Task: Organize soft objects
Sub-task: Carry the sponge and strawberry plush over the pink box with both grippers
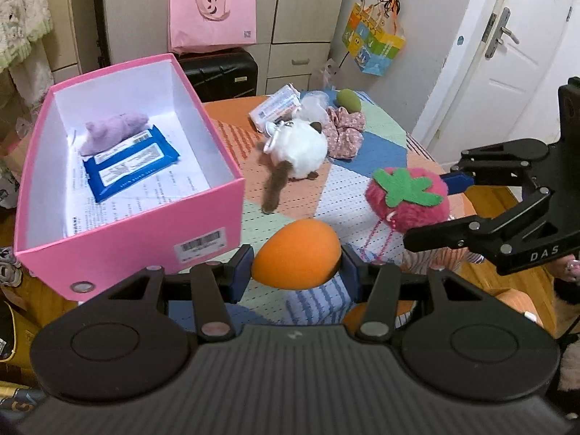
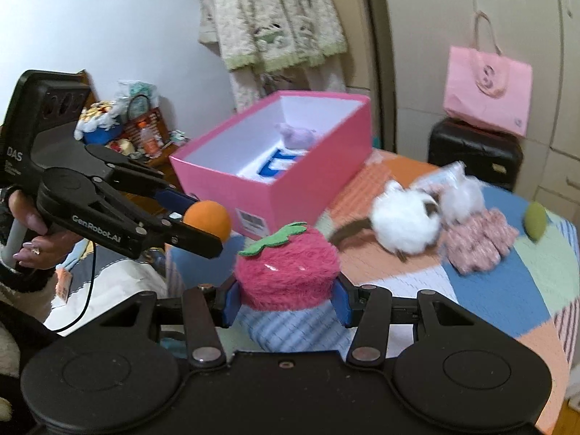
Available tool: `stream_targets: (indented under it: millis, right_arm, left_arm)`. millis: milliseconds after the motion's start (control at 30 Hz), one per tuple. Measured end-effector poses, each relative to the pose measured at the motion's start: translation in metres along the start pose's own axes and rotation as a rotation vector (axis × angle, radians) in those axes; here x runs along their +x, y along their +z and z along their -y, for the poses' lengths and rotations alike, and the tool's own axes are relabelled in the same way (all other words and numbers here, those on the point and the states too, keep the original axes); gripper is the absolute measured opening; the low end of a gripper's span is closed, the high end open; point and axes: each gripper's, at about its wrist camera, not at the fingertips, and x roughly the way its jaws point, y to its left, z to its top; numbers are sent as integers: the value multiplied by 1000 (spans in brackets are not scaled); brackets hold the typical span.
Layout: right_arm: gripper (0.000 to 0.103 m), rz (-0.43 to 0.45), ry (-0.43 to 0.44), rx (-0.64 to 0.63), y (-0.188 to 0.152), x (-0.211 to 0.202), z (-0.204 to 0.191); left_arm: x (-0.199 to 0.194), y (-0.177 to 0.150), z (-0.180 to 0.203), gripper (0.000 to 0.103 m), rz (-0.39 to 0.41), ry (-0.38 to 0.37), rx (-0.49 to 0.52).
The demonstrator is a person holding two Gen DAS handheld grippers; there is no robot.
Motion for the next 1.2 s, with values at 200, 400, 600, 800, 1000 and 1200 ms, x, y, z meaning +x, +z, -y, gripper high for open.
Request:
stream_targets:
  millis: [200,400,600,800,1000,1200]
  right_arm:
    - [55,32,46,-61,27,9,-18]
    - [55,49,92,-90,59,30,-25]
    - [55,91,95,-123,92,58,-26]
    - [55,108,74,-127,121,92,-12]
    - [55,82,73,-133,146,138,12]
    - [55,3,32,-204,158,180,22]
  left_arm:
    - [-19,3,-14,50,50,19,0]
    - [-30,16,-36,50,108,39,-25]
    - [-29,34,-63,50,149,37,-74]
    - [-11,56,-103,50,184,65,-153]
    - [23,79,-142,50,169,96,-243]
    - [59,97,-170,50,77,124,-283]
